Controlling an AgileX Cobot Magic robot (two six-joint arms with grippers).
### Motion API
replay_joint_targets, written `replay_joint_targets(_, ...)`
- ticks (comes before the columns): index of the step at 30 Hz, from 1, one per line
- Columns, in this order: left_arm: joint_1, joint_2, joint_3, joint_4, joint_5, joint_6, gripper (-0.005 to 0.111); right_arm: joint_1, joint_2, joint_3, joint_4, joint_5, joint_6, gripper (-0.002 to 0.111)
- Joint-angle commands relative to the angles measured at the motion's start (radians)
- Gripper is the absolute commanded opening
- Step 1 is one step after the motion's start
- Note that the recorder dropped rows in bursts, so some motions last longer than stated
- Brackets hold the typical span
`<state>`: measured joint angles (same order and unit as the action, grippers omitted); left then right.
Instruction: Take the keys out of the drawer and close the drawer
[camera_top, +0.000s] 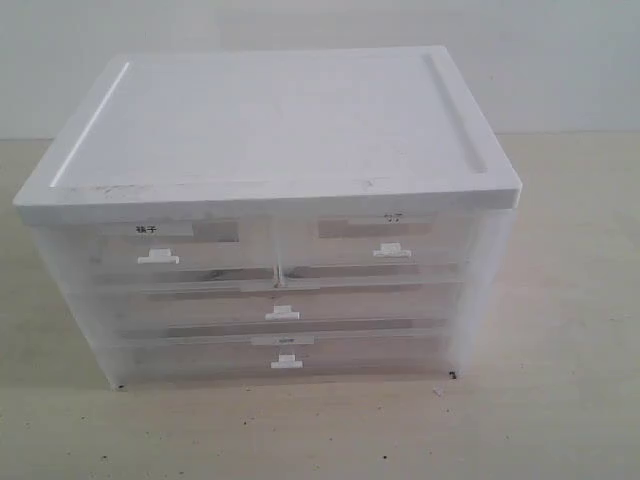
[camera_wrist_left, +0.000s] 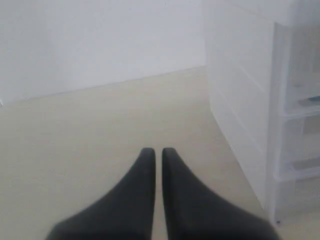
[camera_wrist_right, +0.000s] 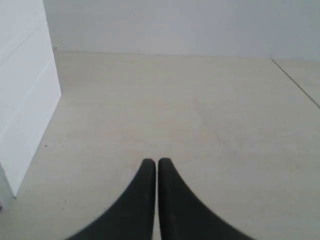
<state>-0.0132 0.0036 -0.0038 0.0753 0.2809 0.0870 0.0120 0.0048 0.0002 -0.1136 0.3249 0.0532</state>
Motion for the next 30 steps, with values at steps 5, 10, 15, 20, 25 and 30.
replay_joint_targets(5,0.003,-0.004,0.004,-0.183,-0.343,0.016,0.004,-0.002,-0.005,0.0,-0.024,-0.316,-0.007,0.0)
replay_joint_targets(10,0.003,-0.004,0.004,-0.222,-0.516,-0.012,0.004,-0.002,-0.005,0.0,-0.024,-0.504,-0.007,0.0)
replay_joint_targets(15,0.003,-0.004,0.004,-0.218,-0.674,-0.334,0.004,-0.002,-0.005,0.0,-0.012,-0.67,0.035,0.0)
replay_joint_targets(20,0.003,-0.004,0.004,-0.132,-0.742,-0.641,0.004,-0.002,-0.005,0.0,0.003,-0.712,0.34,0.0)
replay_joint_targets(25,0.003,0.037,-0.091,0.38,-0.83,-0.98,0.004,-0.002,-0.005,-0.05,-0.088,-0.681,0.49,0.0)
replay_joint_targets(30,0.003,0.255,-0.229,0.879,-1.087,-1.245,0.004,-0.002,0.053,-0.144,-0.445,-0.673,0.829,0.0)
